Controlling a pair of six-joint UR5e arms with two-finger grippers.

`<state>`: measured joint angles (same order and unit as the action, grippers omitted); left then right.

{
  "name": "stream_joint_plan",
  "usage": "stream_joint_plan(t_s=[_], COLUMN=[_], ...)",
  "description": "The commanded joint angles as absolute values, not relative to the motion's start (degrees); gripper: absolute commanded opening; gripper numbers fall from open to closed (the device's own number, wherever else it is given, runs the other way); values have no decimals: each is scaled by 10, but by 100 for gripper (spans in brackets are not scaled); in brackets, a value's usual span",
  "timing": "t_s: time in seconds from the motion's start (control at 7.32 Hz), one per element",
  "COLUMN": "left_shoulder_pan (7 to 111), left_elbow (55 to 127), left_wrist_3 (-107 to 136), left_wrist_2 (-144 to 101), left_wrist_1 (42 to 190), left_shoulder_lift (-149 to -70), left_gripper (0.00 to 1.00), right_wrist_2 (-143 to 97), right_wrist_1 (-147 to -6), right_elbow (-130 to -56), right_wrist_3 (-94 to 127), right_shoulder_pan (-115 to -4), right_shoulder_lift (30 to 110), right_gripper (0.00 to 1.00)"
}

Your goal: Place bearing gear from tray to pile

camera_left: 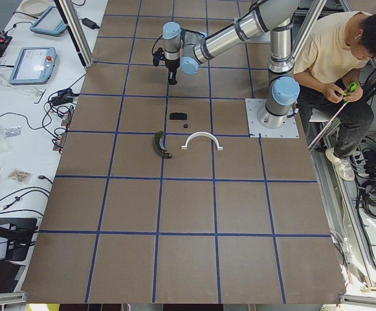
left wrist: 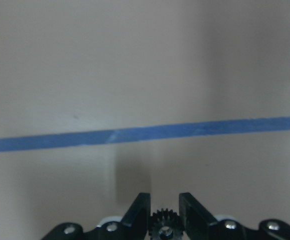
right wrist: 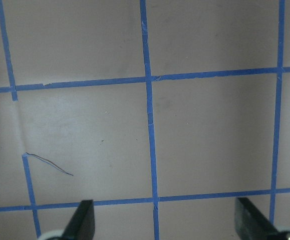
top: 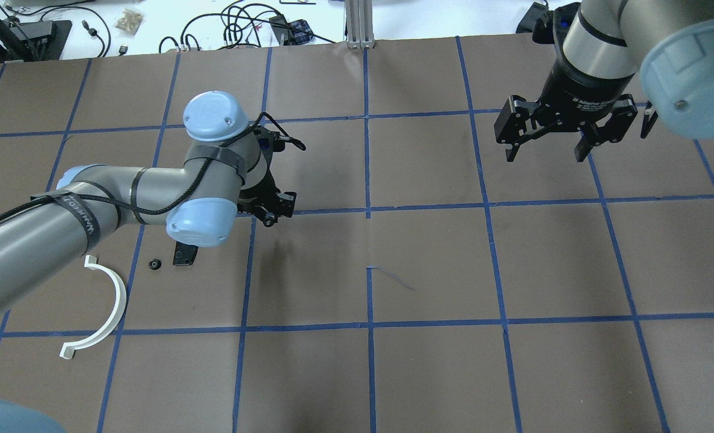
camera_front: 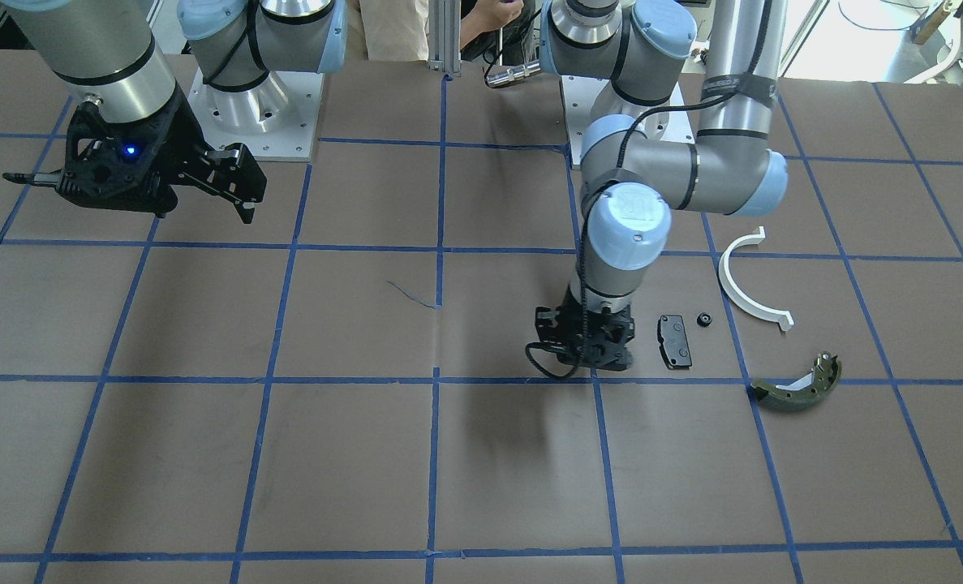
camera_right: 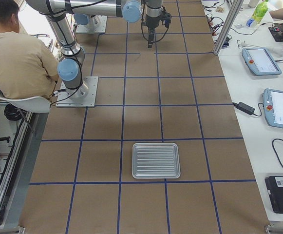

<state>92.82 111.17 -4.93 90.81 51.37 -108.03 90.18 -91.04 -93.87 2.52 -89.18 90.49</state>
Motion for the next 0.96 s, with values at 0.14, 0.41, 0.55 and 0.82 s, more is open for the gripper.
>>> stream_joint_plan(t_s=[0.14,0.41,0.55,0.82], left_shoulder_pan=[748,695,695,696], left_elbow=[1118,1142,1143,1142], left_wrist_3=[-255,-326,-323,-321], left_wrist_2=[934,937,936,931], left_wrist_1=[534,486,483,490], left_shoulder_lift=[-1072,-1100,-1102,-1101], left_gripper=[0,0,0,45], right_wrist_2=[902,901,901,901], right_wrist_1=[-912,-913,-911,-910], right_elbow=[-936,-937,-938,-938], right_wrist_3=[25,25,25,25], right_shoulder_pan=[-891,-892,-893,-890], right_shoulder_lift=[906,911,911,911], right_gripper=[100,100,100,100])
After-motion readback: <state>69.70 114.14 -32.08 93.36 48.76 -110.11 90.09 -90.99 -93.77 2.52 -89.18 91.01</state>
